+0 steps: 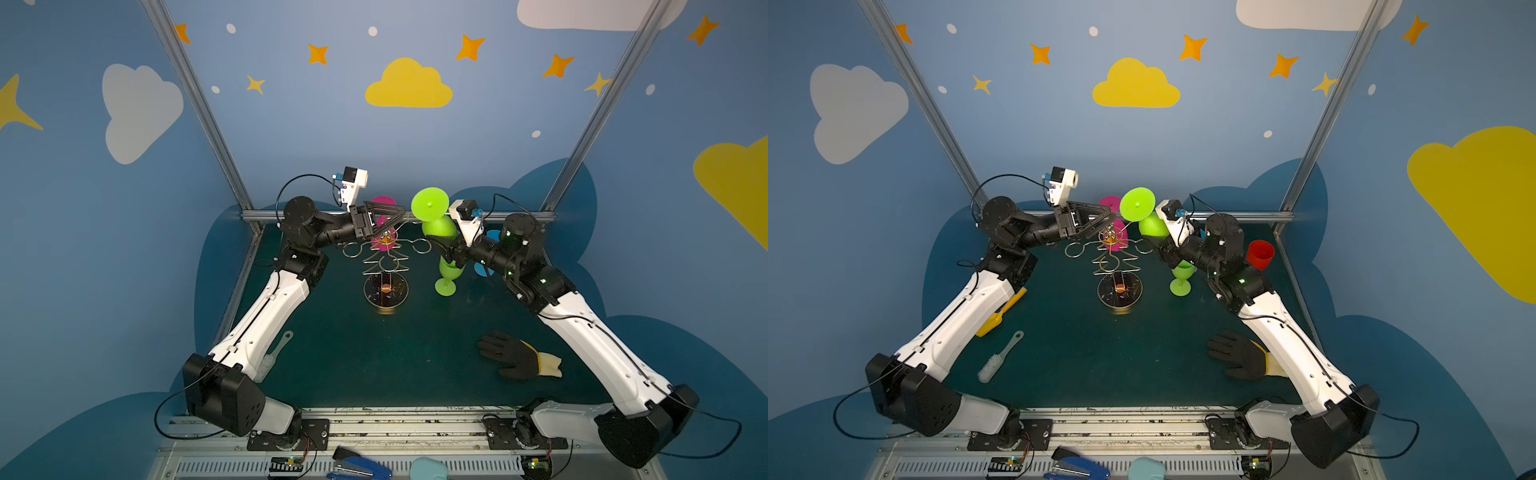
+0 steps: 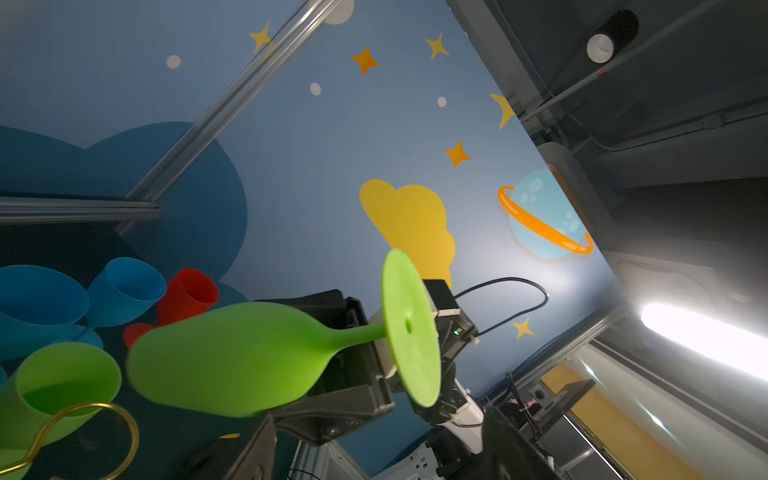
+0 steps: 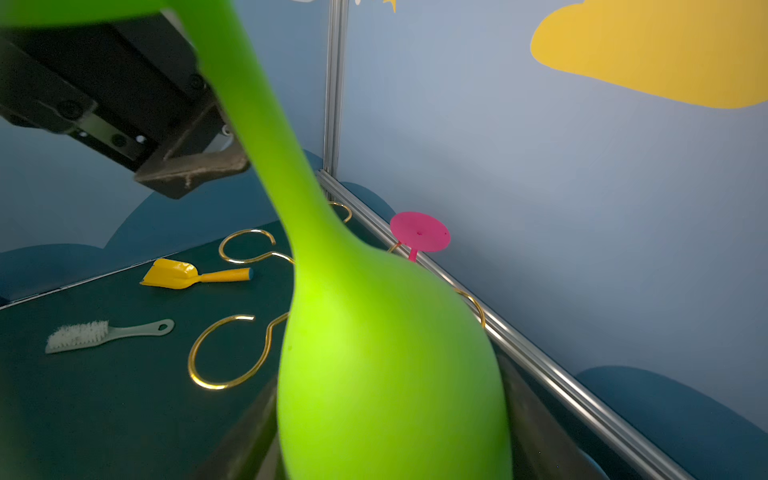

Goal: Take the wine glass off the wine glass rack

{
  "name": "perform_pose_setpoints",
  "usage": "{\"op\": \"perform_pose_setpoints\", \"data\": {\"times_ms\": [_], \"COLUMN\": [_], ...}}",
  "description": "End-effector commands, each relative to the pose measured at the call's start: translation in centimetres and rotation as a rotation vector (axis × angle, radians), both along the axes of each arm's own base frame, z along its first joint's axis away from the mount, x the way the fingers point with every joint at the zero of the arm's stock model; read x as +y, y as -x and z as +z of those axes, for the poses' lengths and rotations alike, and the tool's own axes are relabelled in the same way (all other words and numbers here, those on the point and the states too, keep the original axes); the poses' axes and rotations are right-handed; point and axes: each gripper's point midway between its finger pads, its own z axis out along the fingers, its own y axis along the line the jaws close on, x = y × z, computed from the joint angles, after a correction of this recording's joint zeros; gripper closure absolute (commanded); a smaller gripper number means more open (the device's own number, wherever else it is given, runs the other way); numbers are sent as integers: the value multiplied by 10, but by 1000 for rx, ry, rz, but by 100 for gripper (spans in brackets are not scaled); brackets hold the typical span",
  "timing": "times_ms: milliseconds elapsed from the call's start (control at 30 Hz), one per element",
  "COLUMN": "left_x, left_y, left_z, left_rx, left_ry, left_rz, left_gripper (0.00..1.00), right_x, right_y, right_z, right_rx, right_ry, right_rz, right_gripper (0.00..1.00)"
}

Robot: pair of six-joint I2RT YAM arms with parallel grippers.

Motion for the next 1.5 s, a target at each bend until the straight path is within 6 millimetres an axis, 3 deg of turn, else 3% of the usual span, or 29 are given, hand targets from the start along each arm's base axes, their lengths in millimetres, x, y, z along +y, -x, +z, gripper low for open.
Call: {"op": "perform_pose_setpoints", "data": {"times_ms": [0, 133, 300, 500, 733, 1000, 1100, 1167, 1233, 1367, 1467], "left_x": [8, 6, -4, -12, -22, -26, -25, -23, -20, -9, 2], "left_y": [-9, -12, 0, 7, 15, 20, 22, 23, 23, 14, 7], "left_z": [-13, -26, -23, -14, -17, -26, -25, -24, -22, -20, -21], "left_rx": [-234, -561, -972, -1184, -1285, -1332, -1343, -1342, -1331, -1256, -1163], "left_ry": [-159, -343, -442, -495, -514, -556, -558, -560, -561, -578, -587], "left_rz": [203, 398, 536, 597, 582, 557, 562, 569, 589, 665, 719], "left_gripper": [23, 25, 29, 32, 37, 65, 86, 95, 97, 97, 97], "right_x": [-28, -37, -35, -21, 2, 16, 17, 18, 19, 17, 13], "right_y": [15, 33, 50, 58, 62, 64, 64, 64, 63, 60, 63], "right_z": [0, -14, -29, -41, -57, -61, -59, -56, -52, -37, -12], "right_rx": [127, 264, 367, 409, 457, 468, 466, 460, 453, 415, 362], "right_ry": [22, 65, 113, 160, 233, 255, 249, 238, 223, 154, 36], "right_rz": [-113, -120, -91, -51, -2, 23, 27, 29, 28, 23, 63], "right_gripper": [68, 71, 76, 77, 81, 81, 79, 75, 65, 26, 17]}}
